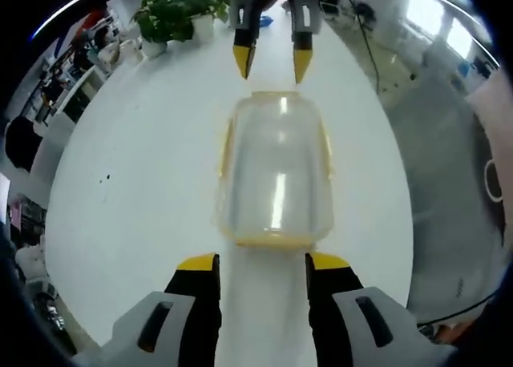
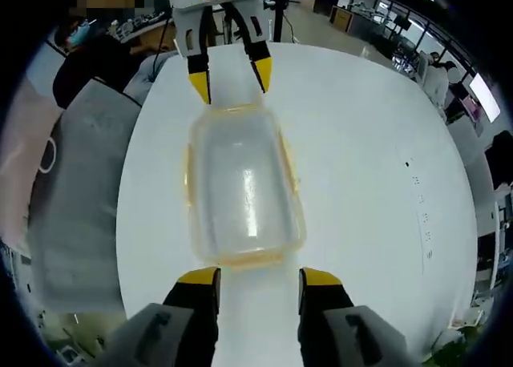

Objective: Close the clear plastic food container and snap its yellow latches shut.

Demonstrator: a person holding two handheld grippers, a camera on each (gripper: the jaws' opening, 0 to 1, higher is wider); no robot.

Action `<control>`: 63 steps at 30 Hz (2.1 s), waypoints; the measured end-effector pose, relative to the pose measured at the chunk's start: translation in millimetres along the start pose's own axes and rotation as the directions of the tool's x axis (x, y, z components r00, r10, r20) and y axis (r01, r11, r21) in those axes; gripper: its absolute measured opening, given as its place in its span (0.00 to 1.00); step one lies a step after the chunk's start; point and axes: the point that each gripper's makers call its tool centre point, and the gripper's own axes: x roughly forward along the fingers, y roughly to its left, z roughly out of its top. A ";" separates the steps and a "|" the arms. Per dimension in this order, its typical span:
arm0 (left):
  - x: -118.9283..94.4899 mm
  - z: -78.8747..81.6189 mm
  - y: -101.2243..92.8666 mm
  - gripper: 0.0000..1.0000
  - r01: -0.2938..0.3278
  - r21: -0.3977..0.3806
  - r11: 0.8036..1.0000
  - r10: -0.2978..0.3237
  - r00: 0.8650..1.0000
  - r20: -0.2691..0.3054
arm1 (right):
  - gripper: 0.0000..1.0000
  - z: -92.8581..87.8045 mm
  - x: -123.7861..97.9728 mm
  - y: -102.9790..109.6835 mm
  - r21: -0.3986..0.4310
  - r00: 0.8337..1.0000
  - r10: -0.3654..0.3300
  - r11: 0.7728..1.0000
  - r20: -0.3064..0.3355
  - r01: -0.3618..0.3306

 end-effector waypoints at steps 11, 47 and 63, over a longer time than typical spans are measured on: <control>-0.8 26.0 6.4 0.32 -0.003 -0.108 0.994 0.018 0.990 0.138 | 0.36 24.3 7.1 5.3 0.023 0.998 0.001 1.000 0.060 -0.002; 36.3 79.6 -31.5 0.58 0.126 -0.162 0.979 -0.059 0.928 0.368 | 0.38 55.1 31.3 10.0 0.022 0.980 -0.003 1.000 0.197 -0.002; 46.4 74.0 -37.2 0.61 -0.019 -0.019 1.000 0.024 0.957 0.289 | 0.50 74.2 37.9 4.0 -0.039 0.972 -0.006 0.999 0.237 0.016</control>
